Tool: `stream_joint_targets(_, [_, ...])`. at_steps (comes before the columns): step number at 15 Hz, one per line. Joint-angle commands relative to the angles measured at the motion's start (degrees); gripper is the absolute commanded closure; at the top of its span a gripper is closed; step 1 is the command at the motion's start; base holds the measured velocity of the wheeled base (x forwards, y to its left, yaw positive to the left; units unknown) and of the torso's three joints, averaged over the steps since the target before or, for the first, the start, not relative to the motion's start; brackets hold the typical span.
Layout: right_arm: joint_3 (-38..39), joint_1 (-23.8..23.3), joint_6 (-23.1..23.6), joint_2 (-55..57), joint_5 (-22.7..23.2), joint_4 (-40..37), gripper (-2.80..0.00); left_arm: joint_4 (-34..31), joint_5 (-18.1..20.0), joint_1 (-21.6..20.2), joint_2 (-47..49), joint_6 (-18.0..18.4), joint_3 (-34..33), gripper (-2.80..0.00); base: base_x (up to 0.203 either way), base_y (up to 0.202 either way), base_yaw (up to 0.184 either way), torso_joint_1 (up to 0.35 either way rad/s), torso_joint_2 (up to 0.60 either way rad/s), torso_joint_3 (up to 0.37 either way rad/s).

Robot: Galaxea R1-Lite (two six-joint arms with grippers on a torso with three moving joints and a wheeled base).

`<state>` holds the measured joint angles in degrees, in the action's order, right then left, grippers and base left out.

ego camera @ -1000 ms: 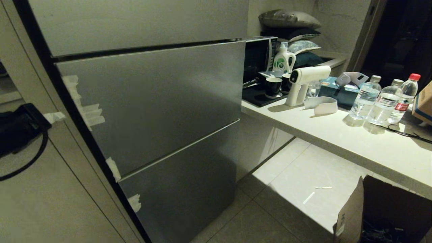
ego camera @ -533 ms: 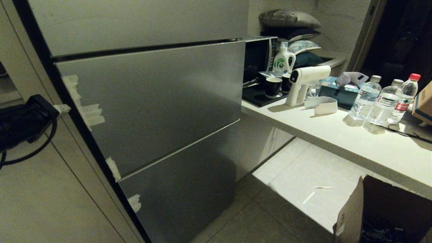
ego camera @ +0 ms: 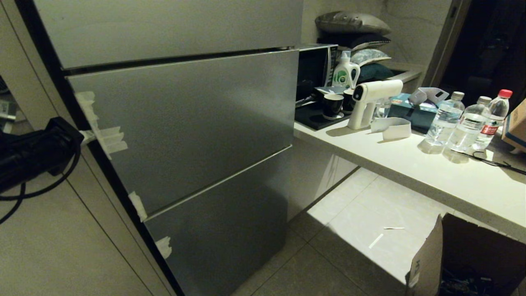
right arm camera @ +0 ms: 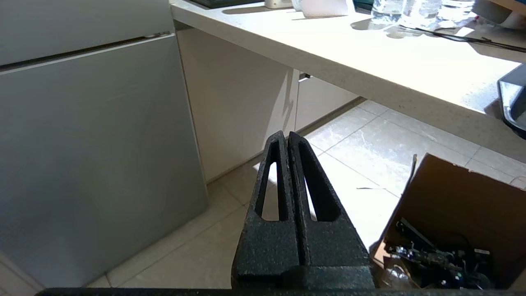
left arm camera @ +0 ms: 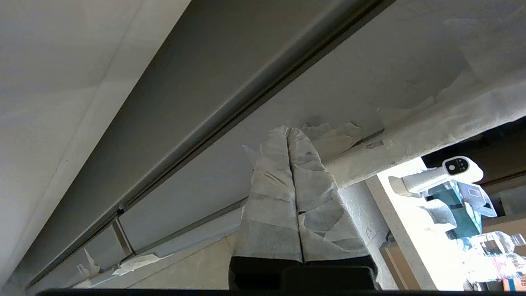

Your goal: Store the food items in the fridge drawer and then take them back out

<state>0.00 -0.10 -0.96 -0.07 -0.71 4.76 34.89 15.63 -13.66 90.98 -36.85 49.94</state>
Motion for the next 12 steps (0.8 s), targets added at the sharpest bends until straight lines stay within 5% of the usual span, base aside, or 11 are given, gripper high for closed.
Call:
stream_joint_targets(1, [1.76, 0.01, -0.09, 0.07, 0.0, 0.07, 0.0, 0.18, 0.1, 1.28, -0.44, -0.24, -0.27, 0.0, 0.0, 0.0, 0.0, 0.0, 0.0, 0.0])
stream_joint_targets(12, [1.76, 0.01, 0.0, 0.07, 0.0, 0.07, 0.0, 0.09, 1.25, 3.73, -2.96, -0.06, -4.54, 0.0, 0.0, 0.0, 0.0, 0.0, 0.0, 0.0])
